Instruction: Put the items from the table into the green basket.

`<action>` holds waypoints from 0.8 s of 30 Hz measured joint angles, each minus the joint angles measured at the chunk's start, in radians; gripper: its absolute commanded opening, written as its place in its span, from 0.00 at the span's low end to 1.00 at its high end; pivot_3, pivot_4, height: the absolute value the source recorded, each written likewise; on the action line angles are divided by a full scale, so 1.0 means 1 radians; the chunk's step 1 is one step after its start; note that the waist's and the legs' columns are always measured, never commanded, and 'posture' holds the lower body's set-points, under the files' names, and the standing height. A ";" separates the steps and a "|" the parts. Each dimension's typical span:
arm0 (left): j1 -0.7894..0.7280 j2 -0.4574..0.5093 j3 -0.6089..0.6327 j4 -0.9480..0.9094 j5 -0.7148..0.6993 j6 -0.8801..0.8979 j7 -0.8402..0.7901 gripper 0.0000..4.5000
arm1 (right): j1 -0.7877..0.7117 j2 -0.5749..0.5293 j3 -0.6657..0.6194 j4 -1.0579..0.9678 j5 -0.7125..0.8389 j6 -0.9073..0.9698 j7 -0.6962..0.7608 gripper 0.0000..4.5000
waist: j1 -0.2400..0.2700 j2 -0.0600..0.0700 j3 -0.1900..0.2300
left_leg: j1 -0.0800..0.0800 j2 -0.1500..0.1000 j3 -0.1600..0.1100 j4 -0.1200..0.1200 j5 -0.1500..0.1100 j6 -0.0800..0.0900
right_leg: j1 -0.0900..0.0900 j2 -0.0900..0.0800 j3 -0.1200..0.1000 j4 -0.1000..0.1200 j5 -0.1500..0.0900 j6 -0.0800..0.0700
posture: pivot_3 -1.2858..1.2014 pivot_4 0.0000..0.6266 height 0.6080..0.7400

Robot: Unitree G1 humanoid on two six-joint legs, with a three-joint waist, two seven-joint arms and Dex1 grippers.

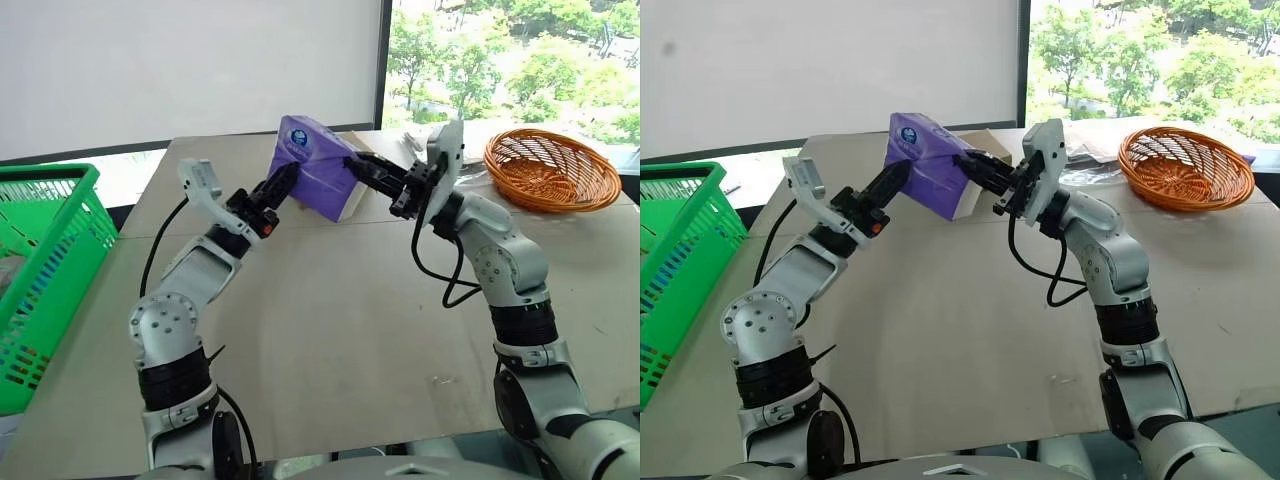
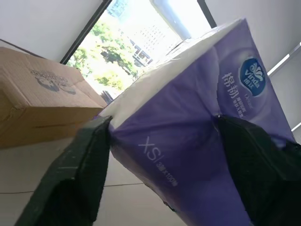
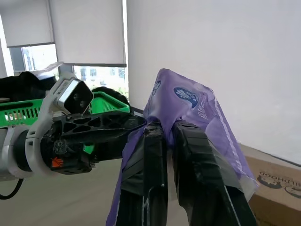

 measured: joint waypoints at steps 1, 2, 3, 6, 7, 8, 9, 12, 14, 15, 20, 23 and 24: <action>0.000 -0.006 0.000 0.004 0.000 -0.009 0.000 0.44 | 0.001 0.000 0.000 0.000 -0.001 -0.003 0.000 0.00 | 0.000 0.000 0.000 | 0.000 0.000 0.000 0.000 0.000 0.000 | 0.000 0.000 0.000 0.000 0.000 0.000 | 0.58 0.00 1.00; 0.000 -0.010 0.000 0.008 0.000 -0.021 0.000 0.34 | 0.001 -0.001 0.000 0.000 -0.003 -0.007 0.001 0.00 | 0.001 0.000 0.000 | 0.000 0.000 0.000 0.000 0.000 0.000 | 0.000 0.000 0.000 0.000 0.000 0.000 | 0.58 0.00 1.00; 0.000 -0.011 0.000 0.008 0.000 -0.027 0.000 0.23 | 0.001 -0.002 0.000 0.000 -0.005 -0.010 0.002 0.00 | 0.000 0.000 0.000 | 0.000 0.000 0.000 0.000 0.000 0.000 | 0.000 0.000 0.000 0.000 0.000 0.000 | 0.58 0.00 1.00; -0.009 -0.018 -0.007 0.008 0.001 -0.041 -0.001 0.01 | 0.001 -0.003 0.003 0.000 -0.010 -0.027 0.008 0.00 | 0.000 0.000 0.000 | 0.000 0.000 0.000 0.000 0.000 0.000 | 0.000 0.000 0.000 0.000 0.000 0.000 | 0.58 0.00 1.00; -0.009 -0.018 -0.008 0.008 0.001 -0.043 -0.001 0.00 | 0.001 -0.003 0.003 0.000 -0.010 -0.029 0.009 0.09 | 0.000 0.000 0.000 | 0.000 -0.001 0.000 0.000 0.000 0.000 | 0.000 0.000 0.000 0.000 0.000 0.000 | 0.58 0.00 1.00; -0.009 -0.018 -0.009 0.008 0.001 -0.045 -0.001 0.00 | 0.001 -0.003 0.003 0.000 -0.011 -0.031 0.010 0.09 | 0.000 0.000 0.000 | 0.000 0.000 0.000 0.000 0.000 0.000 | 0.000 0.000 0.000 0.000 0.000 0.000 | 0.58 0.00 1.00; -0.009 -0.019 -0.010 0.008 0.001 -0.048 -0.002 0.00 | 0.001 -0.004 0.004 0.000 -0.011 -0.038 0.012 0.23 | 0.000 0.000 0.000 | 0.000 0.000 0.000 0.000 0.000 0.000 | 0.000 0.000 0.000 0.000 0.000 0.000 | 0.58 0.00 1.00; -0.010 -0.021 -0.020 0.020 0.036 -0.067 -0.002 0.00 | 0.000 -0.050 0.024 -0.008 0.008 0.013 0.063 0.48 | 0.001 0.000 0.000 | -0.001 -0.001 0.000 0.000 0.000 0.000 | 0.000 0.000 -0.001 0.000 0.000 0.000 | 0.58 0.00 1.00; -0.019 -0.020 -0.027 0.030 0.051 -0.075 -0.002 0.00 | 0.000 -0.064 0.028 -0.016 0.005 0.029 0.060 0.70 | 0.002 0.000 0.000 | -0.001 -0.001 -0.001 0.000 0.000 0.000 | 0.000 0.000 -0.001 0.000 0.000 0.000 | 0.58 0.00 1.00; -0.031 -0.006 -0.035 0.036 0.069 -0.080 -0.002 0.00 | 0.004 -0.095 0.032 -0.029 0.009 0.050 0.072 0.70 | 0.002 0.000 0.000 | -0.001 -0.001 -0.001 0.000 0.000 0.000 | 0.000 0.000 -0.001 0.000 0.000 0.000 | 0.58 0.00 1.00; -0.084 0.179 -0.030 0.042 0.199 -0.099 -0.005 0.00 | 0.065 -0.253 0.022 -0.050 0.059 0.125 0.186 0.70 | 0.002 -0.001 0.001 | -0.004 -0.001 -0.004 0.000 0.000 0.000 | -0.001 0.000 -0.004 -0.003 0.000 0.000 | 0.59 0.00 1.00; -0.174 0.370 -0.029 0.076 0.355 -0.115 0.024 0.00 | 0.083 -0.321 -0.005 -0.064 0.124 0.179 0.255 0.70 | 0.000 -0.002 0.003 | -0.005 0.000 -0.005 0.000 0.000 0.000 | -0.002 0.001 -0.005 -0.004 0.000 0.000 | 0.60 0.00 1.00; -0.212 0.453 -0.036 0.109 0.433 -0.117 0.048 0.00 | 0.082 -0.332 -0.023 -0.086 0.164 0.199 0.278 0.70 | -0.002 -0.001 0.003 | -0.005 0.000 -0.005 -0.001 0.000 0.000 | -0.002 0.002 -0.005 -0.003 0.000 0.000 | 0.60 0.00 1.00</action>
